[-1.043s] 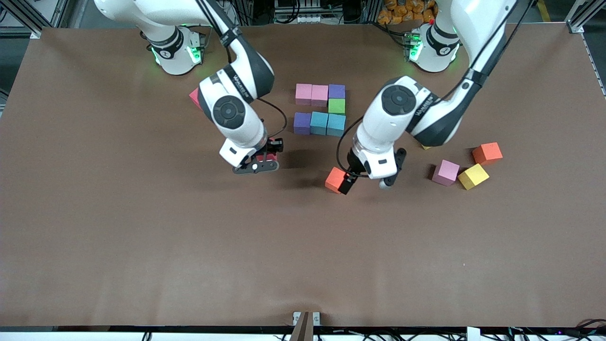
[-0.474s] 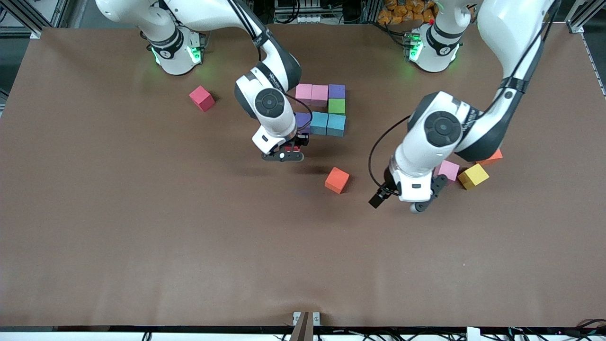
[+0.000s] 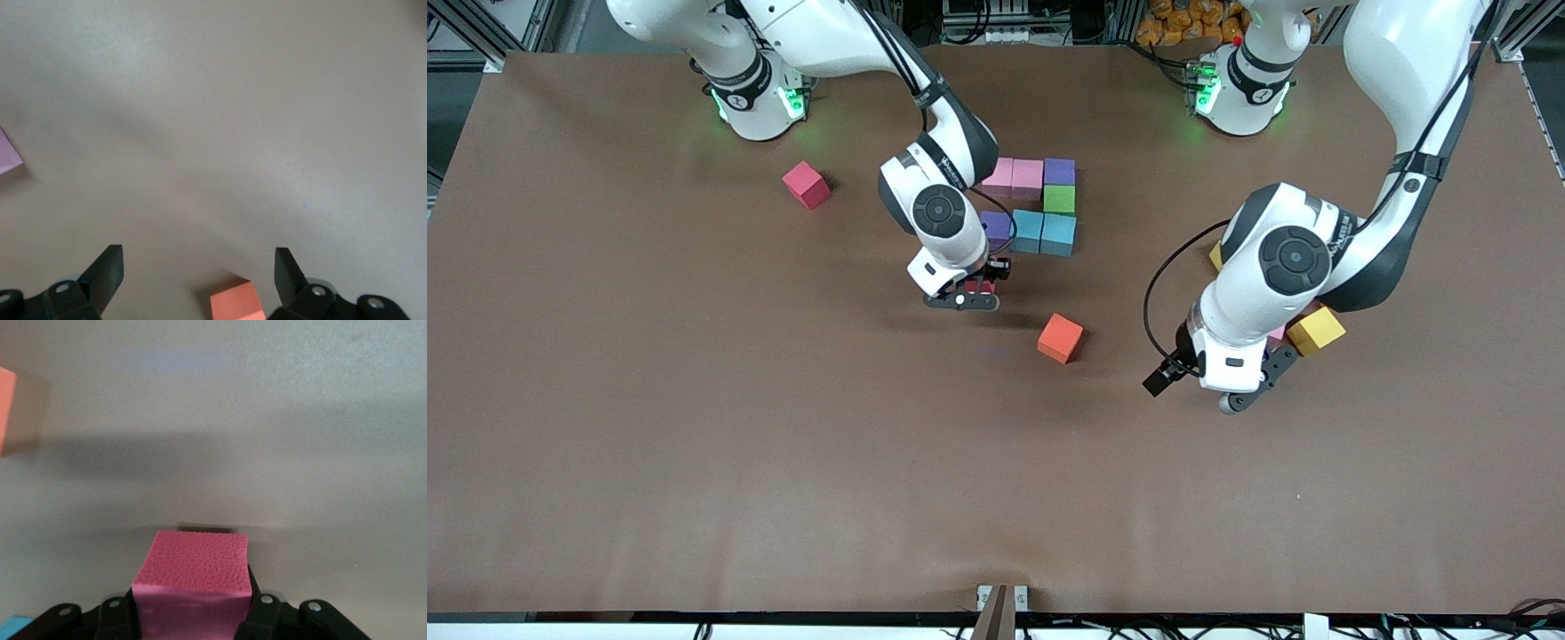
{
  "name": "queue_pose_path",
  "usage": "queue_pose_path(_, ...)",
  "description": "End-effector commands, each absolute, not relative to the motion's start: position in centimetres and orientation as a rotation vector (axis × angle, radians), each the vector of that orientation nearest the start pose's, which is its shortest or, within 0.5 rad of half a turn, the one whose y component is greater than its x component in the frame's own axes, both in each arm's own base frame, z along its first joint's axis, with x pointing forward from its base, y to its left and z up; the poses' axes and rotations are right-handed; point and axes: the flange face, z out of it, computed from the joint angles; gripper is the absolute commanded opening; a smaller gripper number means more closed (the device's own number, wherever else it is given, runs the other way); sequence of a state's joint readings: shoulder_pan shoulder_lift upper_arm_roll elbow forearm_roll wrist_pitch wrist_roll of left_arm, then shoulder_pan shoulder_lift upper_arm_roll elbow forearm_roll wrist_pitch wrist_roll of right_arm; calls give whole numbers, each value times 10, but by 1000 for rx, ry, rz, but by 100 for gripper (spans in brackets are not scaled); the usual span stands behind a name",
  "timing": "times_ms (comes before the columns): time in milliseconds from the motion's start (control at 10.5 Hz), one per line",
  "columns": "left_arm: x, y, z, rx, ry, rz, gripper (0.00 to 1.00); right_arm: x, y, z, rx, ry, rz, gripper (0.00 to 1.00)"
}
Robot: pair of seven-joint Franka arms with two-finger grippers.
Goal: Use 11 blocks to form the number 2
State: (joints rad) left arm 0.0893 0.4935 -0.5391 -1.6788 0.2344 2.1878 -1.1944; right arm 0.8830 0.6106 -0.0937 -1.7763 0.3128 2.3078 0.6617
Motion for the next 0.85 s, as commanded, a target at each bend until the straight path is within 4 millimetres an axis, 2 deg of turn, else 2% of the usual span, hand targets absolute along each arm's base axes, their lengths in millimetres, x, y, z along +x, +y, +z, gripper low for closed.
queue_pose_path(0, 638, -229, 356, -3054, -1039, -45, 100, 445, 484, 203, -3038, 106, 265, 0)
queue_pose_path(285, 640, -220, 355, -3055, -1023, -42, 100, 441, 493, 196, -3036, 90, 277, 0)
queue_pose_path(569, 640, -220, 354, -3072, -960, -46, 100, 438, 495, 195, -3024, 109, 297, 0)
queue_pose_path(759, 635, -233, 355, -3100, -912, -12, 100, 431, 500, 194, -3027, 89, 300, 0)
